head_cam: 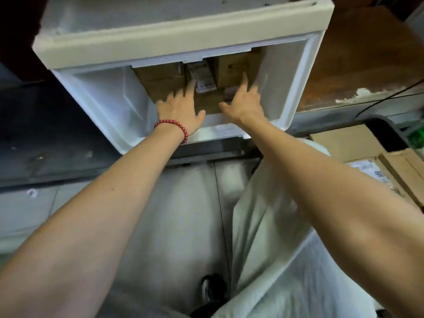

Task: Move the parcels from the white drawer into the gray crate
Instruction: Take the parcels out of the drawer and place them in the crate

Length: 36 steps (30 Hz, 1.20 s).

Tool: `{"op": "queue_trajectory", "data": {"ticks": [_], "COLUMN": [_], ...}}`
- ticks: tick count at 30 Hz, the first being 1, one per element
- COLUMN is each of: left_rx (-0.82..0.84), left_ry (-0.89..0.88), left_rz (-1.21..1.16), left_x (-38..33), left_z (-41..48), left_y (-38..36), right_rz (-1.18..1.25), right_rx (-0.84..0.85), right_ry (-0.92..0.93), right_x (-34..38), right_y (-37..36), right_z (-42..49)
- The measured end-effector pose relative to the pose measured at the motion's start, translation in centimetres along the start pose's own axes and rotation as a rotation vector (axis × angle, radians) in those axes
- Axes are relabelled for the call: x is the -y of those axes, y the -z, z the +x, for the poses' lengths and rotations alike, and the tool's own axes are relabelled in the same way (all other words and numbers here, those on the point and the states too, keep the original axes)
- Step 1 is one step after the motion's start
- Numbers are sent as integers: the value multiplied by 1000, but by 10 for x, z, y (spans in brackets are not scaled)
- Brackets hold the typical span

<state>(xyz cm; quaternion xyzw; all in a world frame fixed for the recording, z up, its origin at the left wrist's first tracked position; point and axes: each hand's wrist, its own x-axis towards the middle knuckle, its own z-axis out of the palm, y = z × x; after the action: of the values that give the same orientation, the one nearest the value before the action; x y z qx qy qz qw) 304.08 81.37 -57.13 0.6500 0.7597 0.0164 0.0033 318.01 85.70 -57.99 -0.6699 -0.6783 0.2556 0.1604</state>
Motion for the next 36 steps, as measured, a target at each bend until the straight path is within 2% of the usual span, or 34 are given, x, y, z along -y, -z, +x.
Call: {"op": "queue_trajectory", "data": {"ticks": [5,11,18,21,23,25,28,31,36], "left_rx": [42,67,12,-39,-54,-12,33,17,-58], "left_ry": [-49,-34,-83,-97,-107,-75,42,148,276], "left_rz": [-26,-92,-164,-212,-347,-594,-938,-1078,-1250], "left_x": [-8,-30,-43,-41,-38,-34,-26,-25,-14], "left_z": [41,87,114,118,124,125,120,102,76], "left_y": [-13,-28,-49,-56,-62,-66,-69,-64,-63], "right_rz": [-54,2,181,226,230,256,535,690,689], "right_rx": [-52,-75,-118,-188,-227,-231,-209,-186,-30], "right_ry": [-10,-26,13,-2,-17,-18,-63,-109,-49], "right_x": [-14,-30,-26,-24,-26,-28,-20,-11,-2], "right_y": [-7,-13,-19,-19,-17,-16,-16,-14,-18], "right_z": [44,81,102,106,110,111,103,92,55]}}
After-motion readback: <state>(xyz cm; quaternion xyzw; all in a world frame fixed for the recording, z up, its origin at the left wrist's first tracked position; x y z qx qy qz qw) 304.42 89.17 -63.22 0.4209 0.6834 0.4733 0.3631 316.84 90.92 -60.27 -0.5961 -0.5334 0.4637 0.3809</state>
